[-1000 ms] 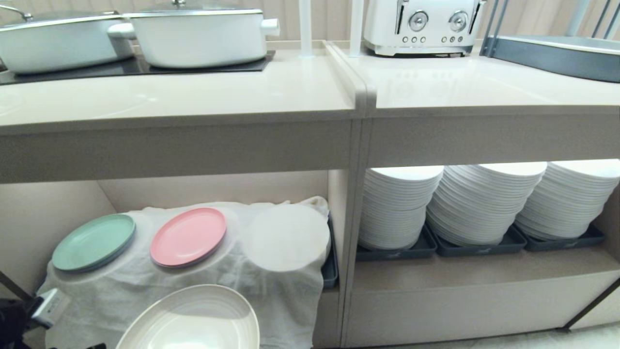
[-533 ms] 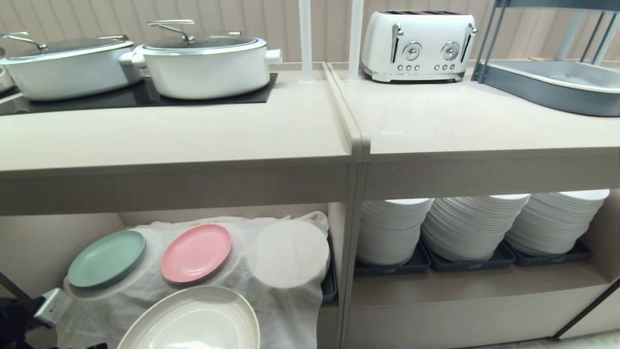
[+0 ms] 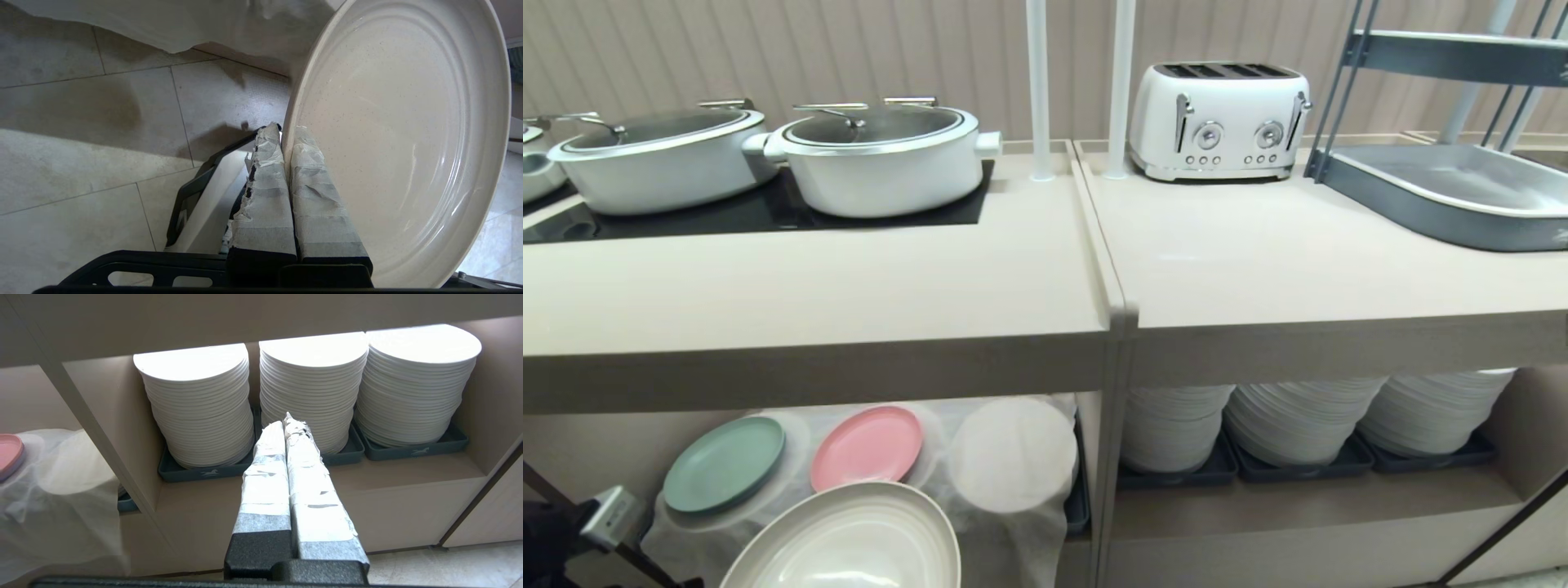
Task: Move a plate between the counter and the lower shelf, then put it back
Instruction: Put the plate
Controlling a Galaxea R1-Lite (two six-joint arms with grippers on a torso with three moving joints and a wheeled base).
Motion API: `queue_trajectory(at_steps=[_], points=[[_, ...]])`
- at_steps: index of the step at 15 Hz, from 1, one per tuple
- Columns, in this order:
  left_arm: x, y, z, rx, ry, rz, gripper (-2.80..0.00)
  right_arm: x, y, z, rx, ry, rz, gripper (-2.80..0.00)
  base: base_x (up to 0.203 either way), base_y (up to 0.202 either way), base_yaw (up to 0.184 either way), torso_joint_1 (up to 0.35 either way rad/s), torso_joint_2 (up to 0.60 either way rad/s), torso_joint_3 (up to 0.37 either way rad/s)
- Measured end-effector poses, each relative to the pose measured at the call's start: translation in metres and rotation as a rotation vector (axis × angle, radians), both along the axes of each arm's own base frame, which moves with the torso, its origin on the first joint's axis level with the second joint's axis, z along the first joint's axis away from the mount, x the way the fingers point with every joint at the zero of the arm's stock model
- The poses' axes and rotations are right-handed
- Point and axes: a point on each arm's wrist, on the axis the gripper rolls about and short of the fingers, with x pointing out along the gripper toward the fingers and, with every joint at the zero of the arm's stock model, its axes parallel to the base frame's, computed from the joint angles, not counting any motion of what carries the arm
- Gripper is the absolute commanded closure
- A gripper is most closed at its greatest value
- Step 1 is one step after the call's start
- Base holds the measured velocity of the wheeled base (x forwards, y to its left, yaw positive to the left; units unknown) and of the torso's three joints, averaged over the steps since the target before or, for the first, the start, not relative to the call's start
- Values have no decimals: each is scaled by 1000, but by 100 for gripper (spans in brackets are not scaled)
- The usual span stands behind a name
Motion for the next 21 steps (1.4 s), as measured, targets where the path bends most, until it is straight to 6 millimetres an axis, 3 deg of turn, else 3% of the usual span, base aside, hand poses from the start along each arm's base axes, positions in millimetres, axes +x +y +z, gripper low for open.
queue_trajectory(at_steps=[11, 21], points=[[0, 0, 1, -6, -1, 1, 0, 0, 0, 0, -2, 0, 0, 0, 0, 0, 0, 264, -572, -306], [1, 0, 2, -60, 6, 55, 0, 0, 0, 0, -1, 0, 0, 0, 0, 0, 0, 180, -368, -189]])
